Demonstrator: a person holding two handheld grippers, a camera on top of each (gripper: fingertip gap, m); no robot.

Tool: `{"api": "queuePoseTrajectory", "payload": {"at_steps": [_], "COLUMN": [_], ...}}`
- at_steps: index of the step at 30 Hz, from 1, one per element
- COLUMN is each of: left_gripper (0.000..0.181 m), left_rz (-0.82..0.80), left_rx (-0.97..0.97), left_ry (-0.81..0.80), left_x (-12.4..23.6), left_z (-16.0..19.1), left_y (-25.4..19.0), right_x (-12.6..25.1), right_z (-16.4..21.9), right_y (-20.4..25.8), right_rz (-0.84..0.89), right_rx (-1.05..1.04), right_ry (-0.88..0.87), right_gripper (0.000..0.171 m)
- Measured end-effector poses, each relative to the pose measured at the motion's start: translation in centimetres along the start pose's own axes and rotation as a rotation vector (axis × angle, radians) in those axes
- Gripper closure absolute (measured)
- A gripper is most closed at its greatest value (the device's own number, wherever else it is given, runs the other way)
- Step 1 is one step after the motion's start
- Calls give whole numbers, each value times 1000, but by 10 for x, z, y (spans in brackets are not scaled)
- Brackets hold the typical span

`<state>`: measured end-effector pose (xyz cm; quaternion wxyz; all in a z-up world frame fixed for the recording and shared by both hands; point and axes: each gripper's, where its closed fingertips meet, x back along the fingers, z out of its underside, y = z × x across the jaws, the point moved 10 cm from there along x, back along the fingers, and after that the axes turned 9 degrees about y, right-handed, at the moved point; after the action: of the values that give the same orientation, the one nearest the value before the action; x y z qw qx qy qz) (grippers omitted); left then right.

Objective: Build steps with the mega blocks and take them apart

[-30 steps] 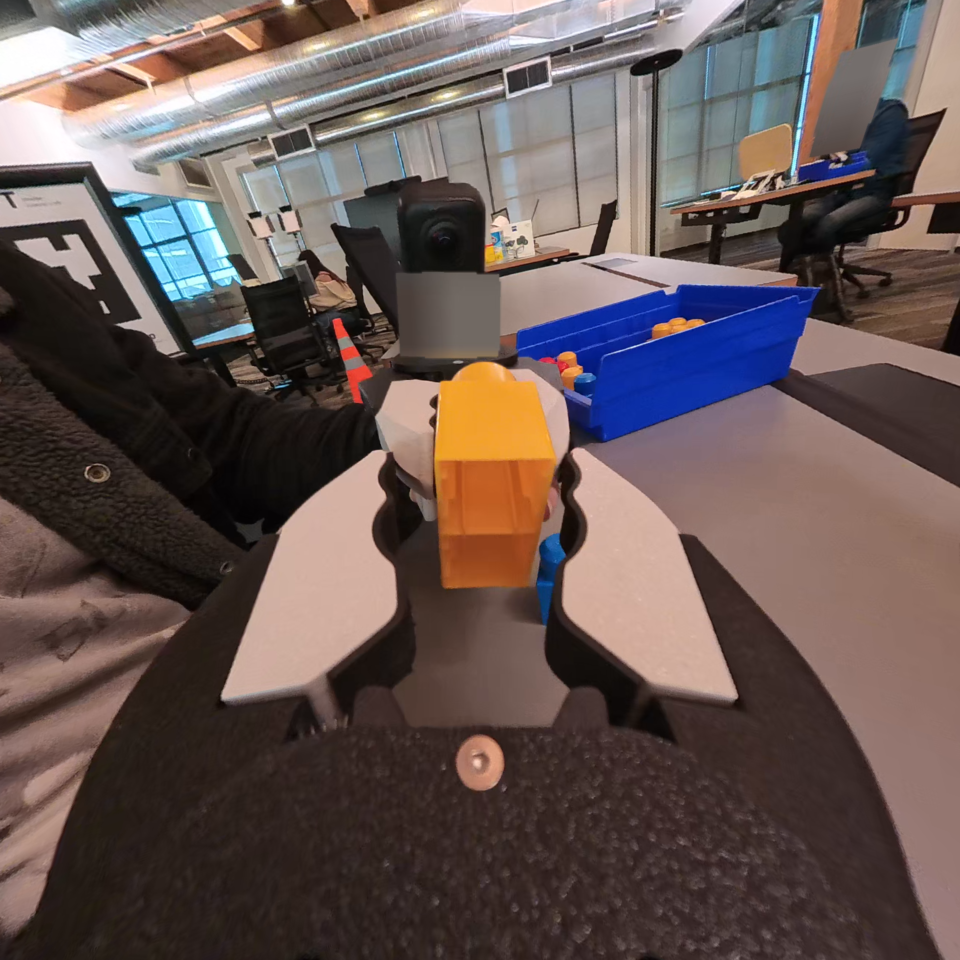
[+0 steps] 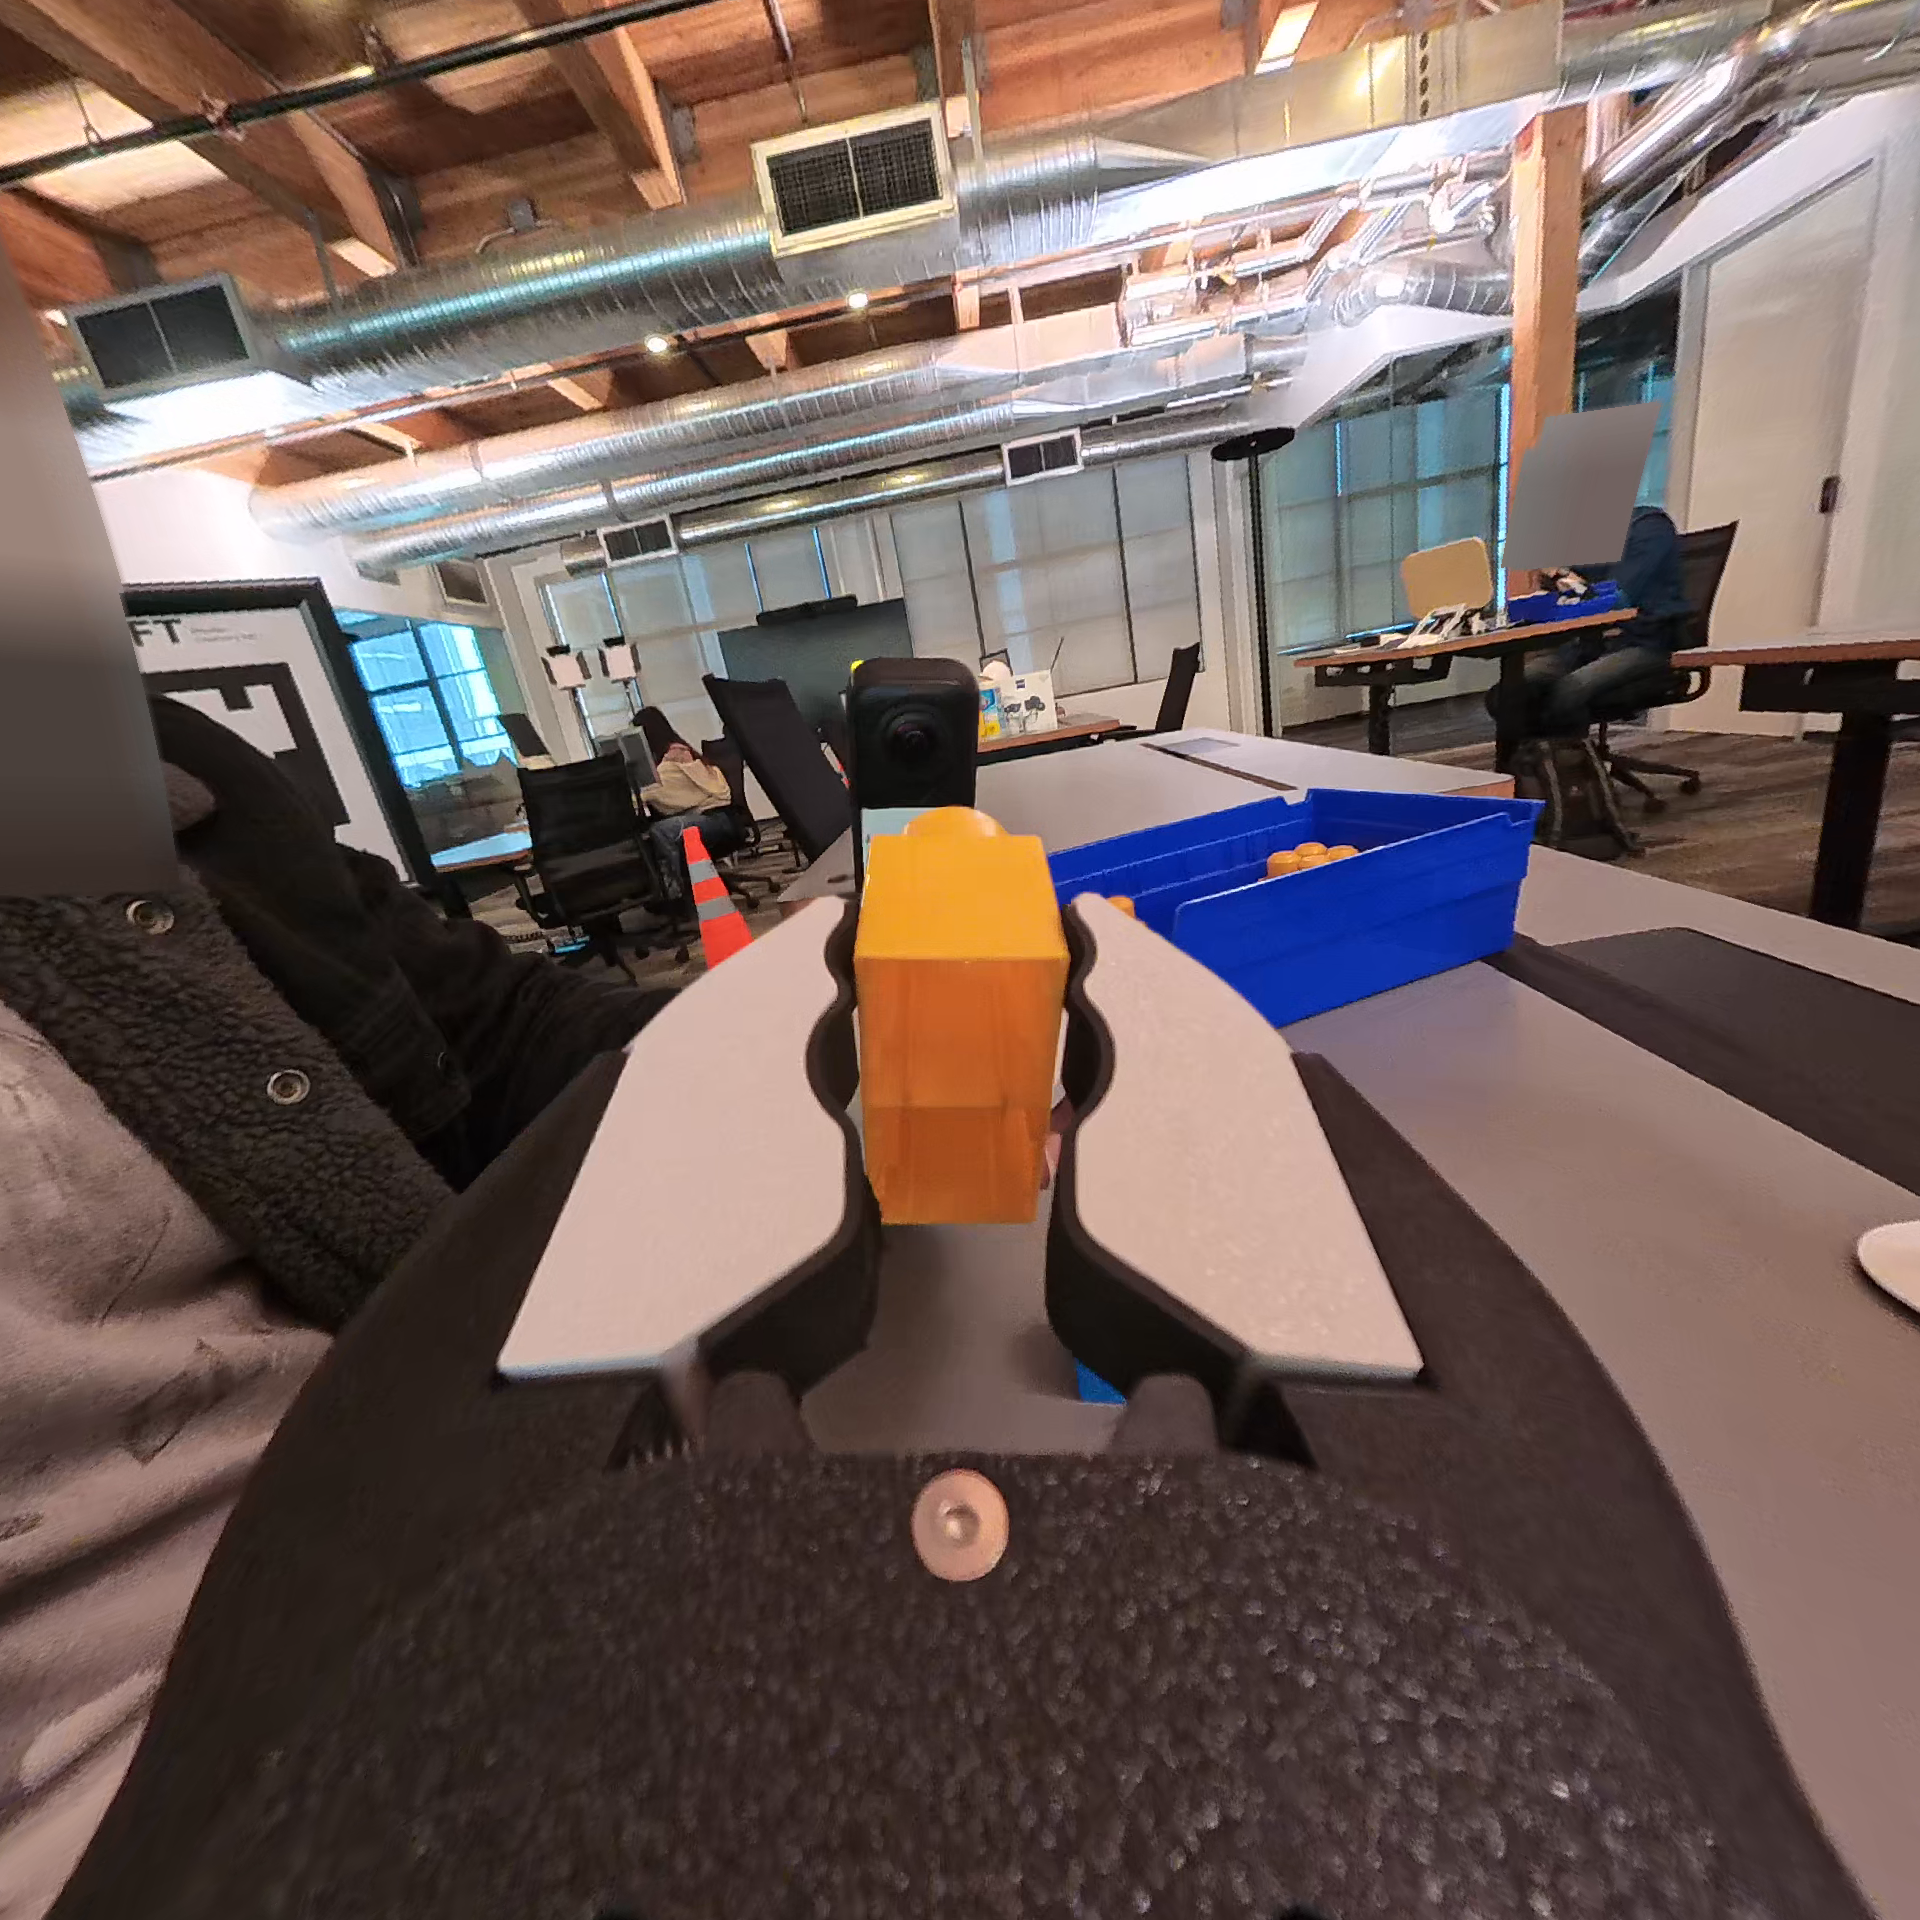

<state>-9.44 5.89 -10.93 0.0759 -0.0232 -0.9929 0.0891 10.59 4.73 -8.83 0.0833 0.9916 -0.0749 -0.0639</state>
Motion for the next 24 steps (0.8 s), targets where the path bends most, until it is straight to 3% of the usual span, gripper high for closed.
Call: {"api": "queuePoseTrajectory", "payload": {"at_steps": [6, 9, 13, 19, 24], "left_gripper": [148, 148, 149, 138, 124], "left_rz": [3, 4, -10, -219, -224], "left_rx": [29, 9, -38, -209, -285], "left_ry": [-45, -19, 8, 404, 772], "left_x": [5, 0, 7, 51, 42], "left_z": [-1, 1, -4, 1, 31], "left_y": [5, 2, 3, 23, 28], "right_x": [-5, -12, -6, 25, 28], "right_z": [2, 6, 1, -12, -6], "right_y": [1, 2, 2, -8, -15], "right_rz": [33, 37, 43, 137, 175], "right_rx": [16, 36, 37, 34, 21], "right_ry": [45, 74, 70, 9, 56], "right_gripper": [121, 134, 135, 135, 135]}}
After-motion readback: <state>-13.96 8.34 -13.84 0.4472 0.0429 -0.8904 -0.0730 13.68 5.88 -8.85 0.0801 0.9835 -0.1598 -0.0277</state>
